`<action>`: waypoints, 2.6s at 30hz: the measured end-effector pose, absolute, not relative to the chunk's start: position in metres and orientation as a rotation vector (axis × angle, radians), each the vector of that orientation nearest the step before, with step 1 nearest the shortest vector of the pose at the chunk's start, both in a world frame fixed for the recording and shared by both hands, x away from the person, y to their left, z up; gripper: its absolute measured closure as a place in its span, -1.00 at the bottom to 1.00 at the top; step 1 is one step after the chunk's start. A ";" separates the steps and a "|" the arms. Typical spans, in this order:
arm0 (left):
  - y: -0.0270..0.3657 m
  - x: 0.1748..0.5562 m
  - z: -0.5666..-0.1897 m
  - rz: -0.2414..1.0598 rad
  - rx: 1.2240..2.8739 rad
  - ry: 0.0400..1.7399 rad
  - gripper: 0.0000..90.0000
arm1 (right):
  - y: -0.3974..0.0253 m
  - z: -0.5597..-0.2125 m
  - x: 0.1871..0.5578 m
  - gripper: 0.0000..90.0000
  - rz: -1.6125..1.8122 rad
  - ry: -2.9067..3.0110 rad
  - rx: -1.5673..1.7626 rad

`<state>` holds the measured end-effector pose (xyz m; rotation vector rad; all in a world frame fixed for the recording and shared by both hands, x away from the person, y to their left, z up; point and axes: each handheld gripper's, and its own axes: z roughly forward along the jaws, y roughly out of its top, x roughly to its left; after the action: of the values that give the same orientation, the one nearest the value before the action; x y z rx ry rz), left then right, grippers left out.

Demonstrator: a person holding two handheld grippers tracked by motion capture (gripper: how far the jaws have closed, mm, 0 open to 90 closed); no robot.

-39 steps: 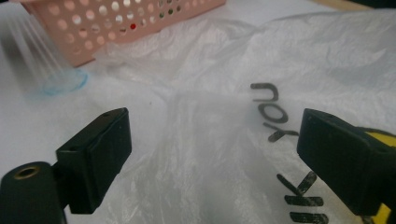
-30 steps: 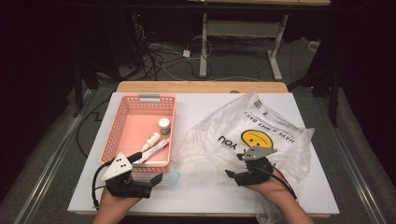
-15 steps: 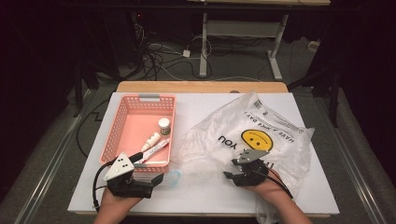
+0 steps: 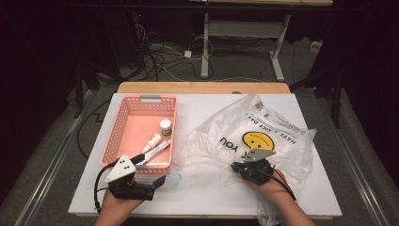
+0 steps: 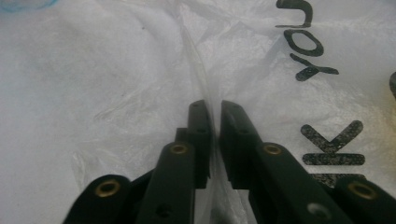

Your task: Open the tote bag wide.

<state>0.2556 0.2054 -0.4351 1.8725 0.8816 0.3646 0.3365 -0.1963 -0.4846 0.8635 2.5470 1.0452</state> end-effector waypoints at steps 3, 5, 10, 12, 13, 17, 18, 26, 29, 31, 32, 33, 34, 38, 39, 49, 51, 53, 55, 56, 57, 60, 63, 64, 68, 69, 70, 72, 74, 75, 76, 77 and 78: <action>0.206 0.256 -0.435 0.365 1.871 0.882 -1.00 | -0.197 -0.485 0.338 1.00 1.052 2.537 0.881; 0.205 0.256 -0.435 0.366 1.874 0.881 -1.00 | -0.198 -0.485 0.338 1.00 1.059 2.530 0.899; 0.205 0.256 -0.435 0.365 1.875 0.882 -1.00 | -0.198 -0.485 0.341 1.00 1.066 2.487 0.940; 0.205 0.256 -0.435 0.365 1.873 0.883 -1.00 | -0.199 -0.484 0.345 1.00 1.078 2.464 0.965; 0.205 0.256 -0.435 0.365 1.873 0.884 -1.00 | -0.200 -0.484 0.348 1.00 1.088 2.449 0.978; 0.205 0.257 -0.436 0.363 1.872 0.886 -1.00 | -0.202 -0.481 0.357 1.00 1.106 2.392 1.015; 0.205 0.257 -0.436 0.361 1.869 0.889 -1.00 | -0.203 -0.479 0.360 1.00 1.111 2.376 1.025; 0.211 0.259 -0.437 0.363 1.853 0.908 -1.00 | -0.207 -0.467 0.376 1.00 1.230 2.282 1.071; 0.213 0.259 -0.437 0.367 1.842 0.918 -1.00 | -0.211 -0.463 0.373 1.00 1.276 2.239 1.059; 0.215 0.259 -0.438 0.363 1.831 0.928 -1.00 | -0.213 -0.459 0.371 1.00 1.292 2.224 1.033; 0.216 0.259 -0.438 0.361 1.826 0.932 -1.00 | -0.213 -0.457 0.369 1.00 1.305 2.215 1.020; 0.216 0.259 -0.438 0.360 1.823 0.935 -1.00 | -0.213 -0.455 0.367 1.00 1.310 2.212 1.017; 0.217 0.259 -0.438 0.360 1.820 0.938 -1.00 | -0.213 -0.453 0.366 1.00 1.311 2.203 1.006; 0.217 0.258 -0.437 0.360 1.805 0.954 -1.00 | -0.213 -0.443 0.366 1.00 1.327 2.174 0.978; 0.218 0.258 -0.437 0.360 1.798 0.957 -1.00 | -0.213 -0.440 0.367 1.00 1.329 2.172 0.982; 0.211 0.256 -0.438 0.358 1.810 0.942 -1.00 | -0.221 -0.423 0.368 1.00 1.424 2.108 0.962; 0.210 0.256 -0.439 0.356 1.812 0.938 -1.00 | -0.224 -0.423 0.367 1.00 1.437 2.107 0.971; 0.209 0.255 -0.439 0.360 1.811 0.938 -1.00 | -0.225 -0.422 0.367 1.00 1.439 2.104 0.969; 0.209 0.255 -0.438 0.368 1.808 0.936 -1.00 | -0.225 -0.421 0.367 1.00 1.432 2.100 0.964; 0.209 0.255 -0.438 0.370 1.810 0.934 -1.00 | -0.224 -0.420 0.367 1.00 1.424 2.100 0.959; 0.209 0.255 -0.438 0.369 1.815 0.934 -1.00 | -0.224 -0.419 0.367 1.00 1.427 2.099 0.956; 0.210 0.256 -0.439 0.367 1.816 0.939 -1.00 | -0.225 -0.416 0.367 1.00 1.442 2.090 0.952; 0.210 0.256 -0.438 0.371 1.817 0.942 -1.00 | -0.226 -0.412 0.367 1.00 1.458 2.076 0.957; 0.210 0.256 -0.438 0.368 1.815 0.947 -1.00 | -0.226 -0.411 0.367 1.00 1.464 2.072 0.957; 0.210 0.255 -0.436 0.346 1.799 0.953 -1.00 | -0.227 -0.409 0.366 1.00 1.471 2.060 0.961; 0.210 0.255 -0.436 0.342 1.796 0.955 -1.00 | -0.227 -0.408 0.365 1.00 1.473 2.058 0.959; 0.209 0.255 -0.436 0.332 1.792 0.959 -1.00 | -0.227 -0.408 0.365 1.00 1.473 2.058 0.952; 0.207 0.255 -0.436 0.321 1.789 0.954 -1.00 | -0.228 -0.406 0.365 1.00 1.481 2.050 0.948; 0.206 0.256 -0.435 0.306 1.796 0.957 -1.00 | -0.229 -0.405 0.366 1.00 1.492 2.042 0.945; 0.206 0.257 -0.434 0.311 1.791 0.961 -1.00 | -0.230 -0.404 0.366 1.00 1.498 2.041 0.951; 0.206 0.257 -0.433 0.322 1.790 0.964 -1.00 | -0.230 -0.404 0.366 1.00 1.501 2.041 0.954; 0.206 0.259 -0.432 0.332 1.785 0.969 -1.00 | -0.231 -0.404 0.365 1.00 1.504 2.044 0.952; 0.207 0.260 -0.431 0.339 1.779 0.974 -1.00 | -0.231 -0.404 0.365 1.00 1.506 2.042 0.951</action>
<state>0.2601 0.2070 -0.4307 1.7787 0.9741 0.3386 0.3646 -0.2310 -0.4040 0.9508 2.0423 1.5063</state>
